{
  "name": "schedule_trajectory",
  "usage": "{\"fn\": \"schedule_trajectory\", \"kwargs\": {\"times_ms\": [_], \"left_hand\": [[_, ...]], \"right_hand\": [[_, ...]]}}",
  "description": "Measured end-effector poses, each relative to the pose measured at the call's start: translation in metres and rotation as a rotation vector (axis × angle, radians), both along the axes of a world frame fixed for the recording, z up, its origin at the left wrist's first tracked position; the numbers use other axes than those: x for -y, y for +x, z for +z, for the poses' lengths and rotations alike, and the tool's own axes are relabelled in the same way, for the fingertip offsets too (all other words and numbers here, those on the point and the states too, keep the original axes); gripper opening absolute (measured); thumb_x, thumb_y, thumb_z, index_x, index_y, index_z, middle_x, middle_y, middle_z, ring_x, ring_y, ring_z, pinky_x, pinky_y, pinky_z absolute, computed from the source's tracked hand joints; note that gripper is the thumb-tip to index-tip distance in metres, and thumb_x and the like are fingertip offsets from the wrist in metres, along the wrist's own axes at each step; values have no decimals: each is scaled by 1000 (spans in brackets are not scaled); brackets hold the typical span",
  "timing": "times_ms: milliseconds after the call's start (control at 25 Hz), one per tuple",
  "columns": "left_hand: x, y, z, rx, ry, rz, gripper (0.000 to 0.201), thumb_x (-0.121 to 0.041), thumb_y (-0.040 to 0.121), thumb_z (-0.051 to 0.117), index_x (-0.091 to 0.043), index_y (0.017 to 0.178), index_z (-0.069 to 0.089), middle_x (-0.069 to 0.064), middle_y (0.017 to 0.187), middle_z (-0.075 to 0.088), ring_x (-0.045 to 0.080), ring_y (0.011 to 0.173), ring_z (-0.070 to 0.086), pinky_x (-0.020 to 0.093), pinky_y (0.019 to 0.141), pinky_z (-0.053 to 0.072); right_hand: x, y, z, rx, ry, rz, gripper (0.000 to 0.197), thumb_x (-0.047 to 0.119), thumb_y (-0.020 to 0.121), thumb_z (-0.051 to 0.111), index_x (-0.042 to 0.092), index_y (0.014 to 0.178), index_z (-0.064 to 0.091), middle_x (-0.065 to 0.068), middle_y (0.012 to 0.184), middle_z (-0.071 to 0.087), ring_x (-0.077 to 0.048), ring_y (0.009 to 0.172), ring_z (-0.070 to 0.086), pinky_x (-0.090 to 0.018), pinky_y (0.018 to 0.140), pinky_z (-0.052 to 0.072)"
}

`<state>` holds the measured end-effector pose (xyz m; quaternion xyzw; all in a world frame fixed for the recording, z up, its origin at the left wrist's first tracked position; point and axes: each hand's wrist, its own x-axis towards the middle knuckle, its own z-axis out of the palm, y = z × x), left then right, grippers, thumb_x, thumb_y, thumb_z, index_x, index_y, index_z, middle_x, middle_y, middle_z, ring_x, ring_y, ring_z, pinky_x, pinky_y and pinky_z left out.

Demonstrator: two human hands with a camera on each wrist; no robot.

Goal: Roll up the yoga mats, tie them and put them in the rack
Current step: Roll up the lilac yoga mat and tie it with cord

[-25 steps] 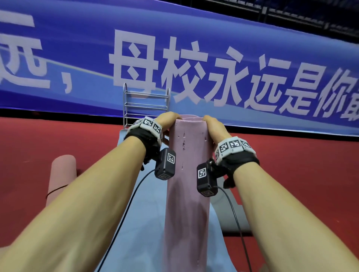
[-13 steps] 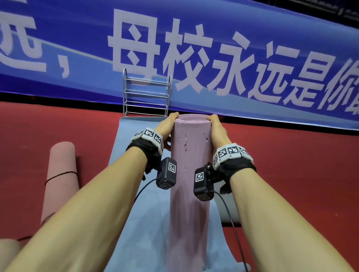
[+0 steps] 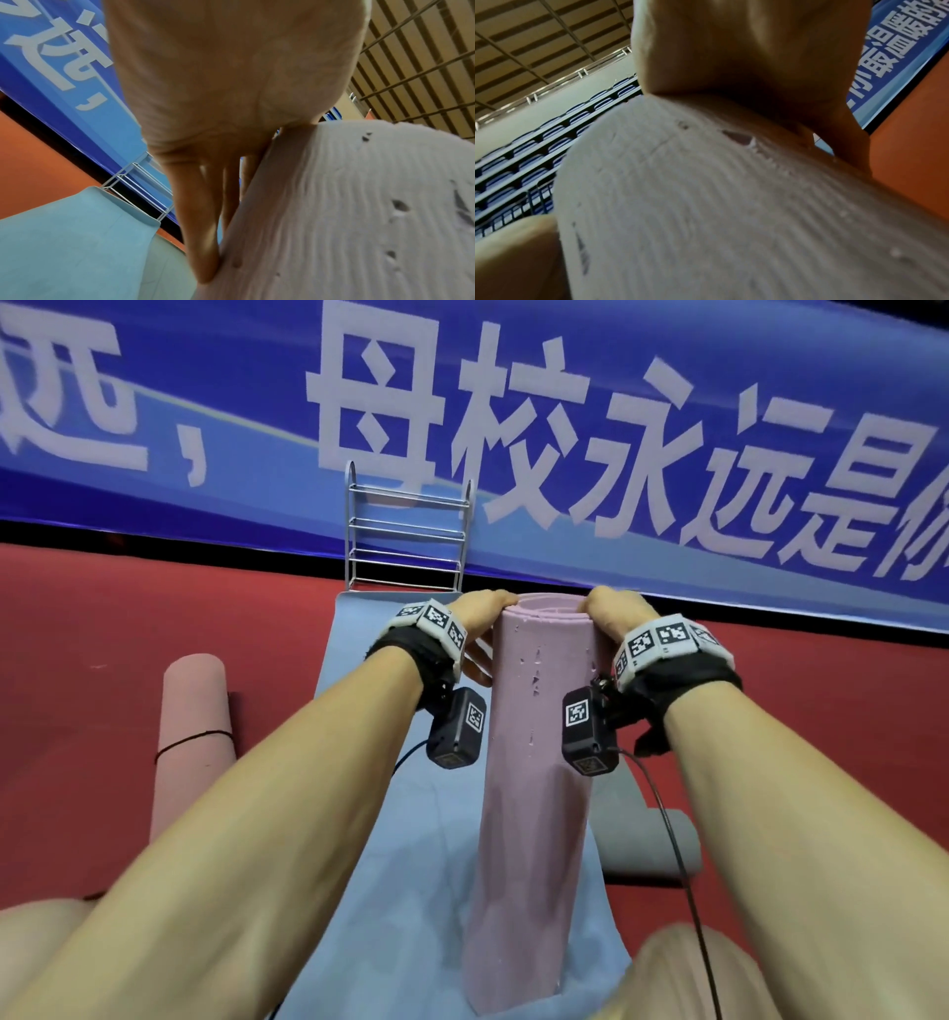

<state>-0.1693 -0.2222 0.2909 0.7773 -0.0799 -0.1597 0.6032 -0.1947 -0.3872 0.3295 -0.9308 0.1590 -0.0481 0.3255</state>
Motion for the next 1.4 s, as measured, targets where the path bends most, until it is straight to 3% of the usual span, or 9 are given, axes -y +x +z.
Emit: {"fn": "schedule_trajectory", "kwargs": {"times_ms": [120, 280, 480, 720, 880, 1080, 1200, 1280, 1400], "left_hand": [[-7, 2, 0, -17, -8, 21, 36, -44, 98, 43, -18, 108, 65, 14, 96, 60, 36, 80, 64, 40, 60, 57], [-27, -4, 15, -67, 111, -62, 43, -51, 93, 54, -13, 113, 64, 17, 102, 64, 36, 84, 65, 41, 70, 57], [-67, -30, 43, 58, 220, 58, 23, -21, 86, 64, -6, 103, 66, 14, 78, 68, 26, 60, 64, 33, 63, 54], [-141, -58, 86, 176, 132, 298, 27, -21, 81, 72, -7, 103, 67, 10, 70, 69, 25, 55, 65, 38, 66, 59], [-191, -65, 75, 208, 119, 463, 24, -14, 74, 82, -6, 89, 65, 5, 65, 67, 15, 43, 63, 24, 39, 52], [-250, -55, 41, 364, 103, 748, 40, -16, 52, 86, -10, 91, 75, 6, 82, 74, 26, 78, 72, 40, 69, 61], [-275, -53, 9, 423, 102, 847, 26, -11, 64, 82, -14, 87, 72, -3, 73, 69, 15, 67, 65, 15, 57, 52], [-294, -55, -13, 471, 147, 902, 24, -13, 68, 81, -21, 86, 69, -10, 68, 63, 9, 63, 59, 6, 52, 43], [-331, -51, -49, 492, 176, 983, 31, -17, 65, 82, -22, 91, 66, -5, 79, 70, 17, 76, 65, 25, 75, 55]], "right_hand": [[-13, -2, 8, -63, -256, 118, 32, 16, 96, 45, 1, 114, 66, -23, 126, 62, -39, 109, 60, -28, 81, 37], [-36, -15, 18, -179, -387, 209, 19, 22, 96, 53, 10, 102, 65, -15, 118, 65, -32, 101, 63, -28, 77, 42], [-80, -34, 37, 22, -279, 88, 33, 23, 93, 55, 3, 119, 62, -16, 119, 61, -32, 108, 59, -29, 76, 41], [-153, -38, 78, 321, -188, 193, 32, 14, 88, 61, 5, 118, 68, -15, 115, 68, -30, 104, 64, -31, 77, 49], [-204, -34, 62, 435, -101, 346, 22, 6, 79, 64, 12, 98, 74, -11, 95, 72, -28, 94, 65, -32, 80, 54], [-269, -10, 23, 422, 143, 384, 30, 26, 66, 73, 18, 94, 68, -9, 94, 72, -29, 90, 66, -41, 82, 58], [-302, 15, -1, 104, 339, 380, 57, 32, 57, 85, 5, 103, 65, -14, 95, 72, -36, 87, 71, -51, 79, 59], [-323, 27, -23, 81, 397, 436, 44, 17, 56, 85, 3, 92, 65, -16, 84, 72, -40, 79, 72, -54, 72, 60], [-358, 29, -57, 224, 364, 513, 15, 12, 62, 76, 16, 74, 68, -2, 78, 70, -29, 83, 70, -44, 74, 60]]}}
